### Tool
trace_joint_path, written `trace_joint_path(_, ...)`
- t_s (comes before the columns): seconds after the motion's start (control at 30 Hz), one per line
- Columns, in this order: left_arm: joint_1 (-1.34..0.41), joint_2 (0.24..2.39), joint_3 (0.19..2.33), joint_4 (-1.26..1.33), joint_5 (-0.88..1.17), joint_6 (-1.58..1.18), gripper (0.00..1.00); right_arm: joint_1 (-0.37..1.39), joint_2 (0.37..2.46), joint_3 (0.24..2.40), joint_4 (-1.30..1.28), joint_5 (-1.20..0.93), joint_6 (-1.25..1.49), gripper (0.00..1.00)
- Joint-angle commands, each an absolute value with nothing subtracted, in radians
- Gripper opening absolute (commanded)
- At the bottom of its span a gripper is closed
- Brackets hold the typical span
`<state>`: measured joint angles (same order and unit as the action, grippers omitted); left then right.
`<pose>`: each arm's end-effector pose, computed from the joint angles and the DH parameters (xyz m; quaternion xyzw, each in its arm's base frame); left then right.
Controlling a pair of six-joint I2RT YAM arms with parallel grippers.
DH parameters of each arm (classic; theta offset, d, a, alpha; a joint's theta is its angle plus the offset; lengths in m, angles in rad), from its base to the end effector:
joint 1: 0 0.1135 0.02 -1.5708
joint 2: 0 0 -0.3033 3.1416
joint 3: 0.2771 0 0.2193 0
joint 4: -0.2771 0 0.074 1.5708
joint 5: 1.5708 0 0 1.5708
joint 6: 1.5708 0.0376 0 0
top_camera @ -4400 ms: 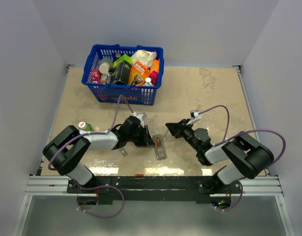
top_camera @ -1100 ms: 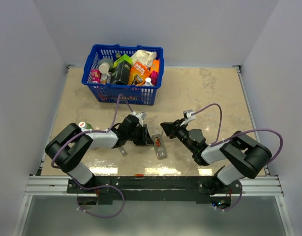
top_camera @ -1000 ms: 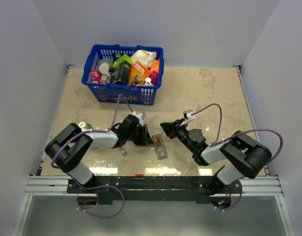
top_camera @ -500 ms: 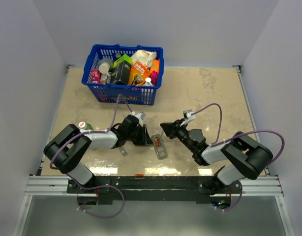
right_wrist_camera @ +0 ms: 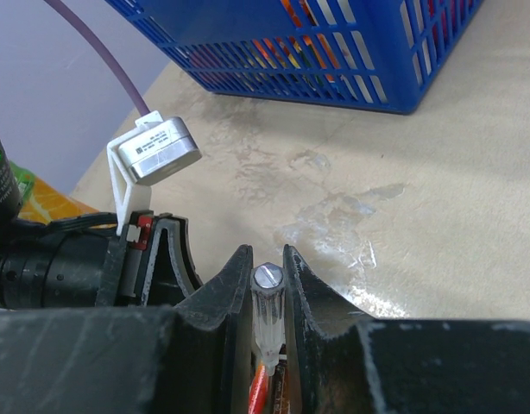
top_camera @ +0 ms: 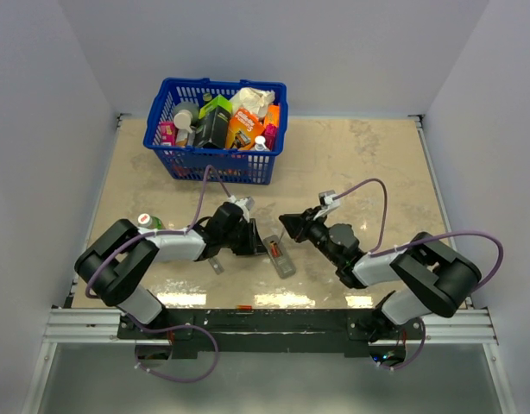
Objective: Unload the batteries from the remote control
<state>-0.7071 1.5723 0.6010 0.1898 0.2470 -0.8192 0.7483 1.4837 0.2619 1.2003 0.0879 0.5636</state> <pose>0.1973 -0.1807 0.1987 -0.0040 0.9173 -0.3459 0.1971 0.1734 0.1565 0.2356 -0.0352 0.7138 0.4013 0.5729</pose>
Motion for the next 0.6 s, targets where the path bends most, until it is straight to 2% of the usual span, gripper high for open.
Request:
trace_joint_path(0.0,-0.703,1.551,0.58,0.172,0.212,-0.811,0.27,0.761,1.456,0.314,1.198,0.104,0.534,0.0)
trace_joint_path(0.57,-0.701,1.474,0.594,0.003,0.081,-0.775,0.27,0.785,1.433,0.339,1.126,0.132,0.543,0.0)
